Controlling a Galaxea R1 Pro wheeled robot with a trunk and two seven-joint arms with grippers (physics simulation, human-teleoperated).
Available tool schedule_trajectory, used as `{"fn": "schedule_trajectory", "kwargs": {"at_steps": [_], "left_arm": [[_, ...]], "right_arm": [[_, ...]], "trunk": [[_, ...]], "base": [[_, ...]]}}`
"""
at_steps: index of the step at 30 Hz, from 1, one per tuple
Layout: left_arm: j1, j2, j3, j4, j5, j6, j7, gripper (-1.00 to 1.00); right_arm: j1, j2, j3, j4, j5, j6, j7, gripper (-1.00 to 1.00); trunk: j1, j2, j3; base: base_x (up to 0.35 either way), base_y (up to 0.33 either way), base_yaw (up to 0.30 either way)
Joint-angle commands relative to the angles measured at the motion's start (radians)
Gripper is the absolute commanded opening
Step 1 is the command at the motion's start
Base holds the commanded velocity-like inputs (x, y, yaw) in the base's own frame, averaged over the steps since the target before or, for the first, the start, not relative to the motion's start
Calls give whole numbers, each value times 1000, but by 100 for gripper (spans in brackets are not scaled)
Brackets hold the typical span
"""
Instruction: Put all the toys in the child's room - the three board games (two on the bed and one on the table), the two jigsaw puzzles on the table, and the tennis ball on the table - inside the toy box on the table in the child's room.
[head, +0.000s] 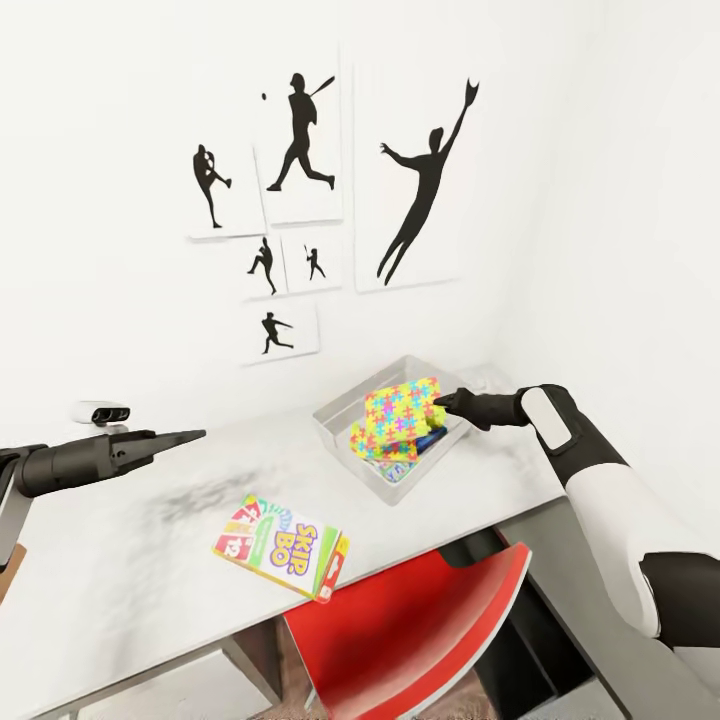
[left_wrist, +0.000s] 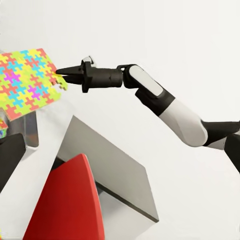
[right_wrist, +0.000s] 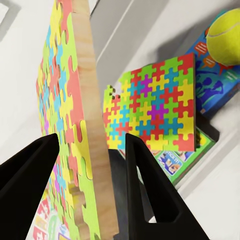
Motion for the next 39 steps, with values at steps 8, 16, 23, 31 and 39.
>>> {"fn": "schedule_trajectory", "kwargs": {"at_steps": [8,16,23,31,39], "left_arm": [[-1,0,111,53,-1,11,-4,100],[-1,-1,133,64,-2,11,-4,100],[-1,-2,133,64,-3,9,-4,100],[-1,-4,133,64,-5,8,-4,100],[-1,-4,133,64,-5,8,-4,100]], "right_arm": [[0,-1,38,0,10,-20,10,-100],[0,-1,58,0,8,-41,10,-100],[-1,0,59,-1,8,-43,10,-100],[-4,2,60,-16,8,-44,10,-100],[-4,2,60,-53,7,-43,10,-100]], "trunk": [[1,-2,-15],[1,-2,-28],[1,-2,-40],[1,-2,-53],[1,-2,-66]], "base": [[0,0,0],[0,0,0],[0,0,0],[0,0,0],[0,0,0]]}}
